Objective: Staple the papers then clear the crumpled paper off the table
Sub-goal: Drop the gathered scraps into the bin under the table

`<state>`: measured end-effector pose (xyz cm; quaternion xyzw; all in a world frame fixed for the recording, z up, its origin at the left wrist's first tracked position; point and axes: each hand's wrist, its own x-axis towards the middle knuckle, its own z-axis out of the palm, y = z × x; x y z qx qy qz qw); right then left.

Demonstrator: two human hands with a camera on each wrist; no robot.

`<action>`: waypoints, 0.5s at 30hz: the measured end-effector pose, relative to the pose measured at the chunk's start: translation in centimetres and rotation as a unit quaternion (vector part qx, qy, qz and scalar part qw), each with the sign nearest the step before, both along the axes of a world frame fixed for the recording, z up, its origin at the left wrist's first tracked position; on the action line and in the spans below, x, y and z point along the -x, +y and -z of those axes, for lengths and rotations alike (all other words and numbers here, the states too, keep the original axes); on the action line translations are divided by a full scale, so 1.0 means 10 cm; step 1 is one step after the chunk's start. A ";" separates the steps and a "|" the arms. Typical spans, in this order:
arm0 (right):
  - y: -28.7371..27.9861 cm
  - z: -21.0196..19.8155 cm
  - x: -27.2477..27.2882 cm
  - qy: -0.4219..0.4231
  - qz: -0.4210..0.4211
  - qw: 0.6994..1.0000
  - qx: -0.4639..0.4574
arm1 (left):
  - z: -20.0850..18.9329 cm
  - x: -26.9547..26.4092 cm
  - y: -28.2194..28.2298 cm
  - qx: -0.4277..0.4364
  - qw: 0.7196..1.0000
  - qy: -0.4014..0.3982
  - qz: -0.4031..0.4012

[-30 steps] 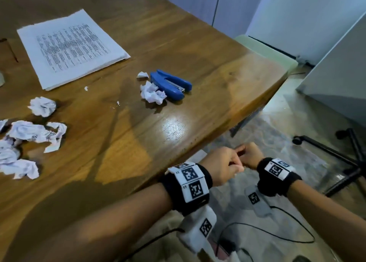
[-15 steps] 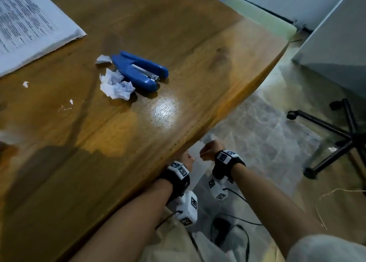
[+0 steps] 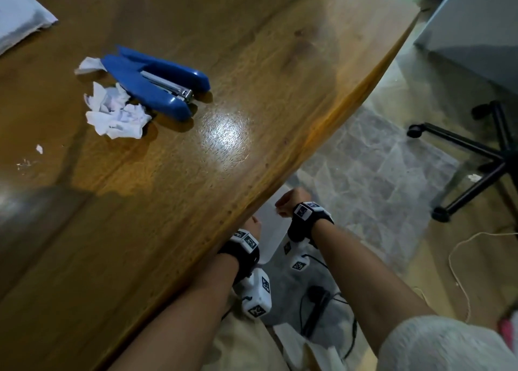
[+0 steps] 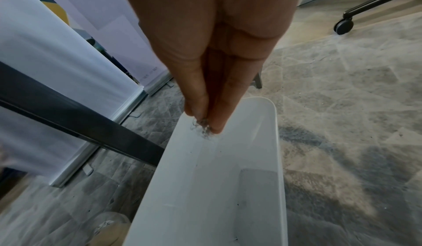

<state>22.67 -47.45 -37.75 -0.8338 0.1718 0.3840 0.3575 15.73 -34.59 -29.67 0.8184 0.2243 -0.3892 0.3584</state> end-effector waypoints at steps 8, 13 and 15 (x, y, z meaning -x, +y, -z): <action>0.01 0.15 0.05 0.016 0.068 0.997 -0.036 | 0.20 -0.03 -0.06 -0.044 0.998 -0.031 0.015; -0.02 0.14 0.06 0.006 0.054 0.997 -0.056 | 0.25 -0.07 -0.05 -0.041 0.999 -0.027 0.001; -0.02 0.15 0.07 0.006 0.061 0.996 -0.061 | 0.25 -0.06 -0.06 -0.039 0.999 -0.031 0.001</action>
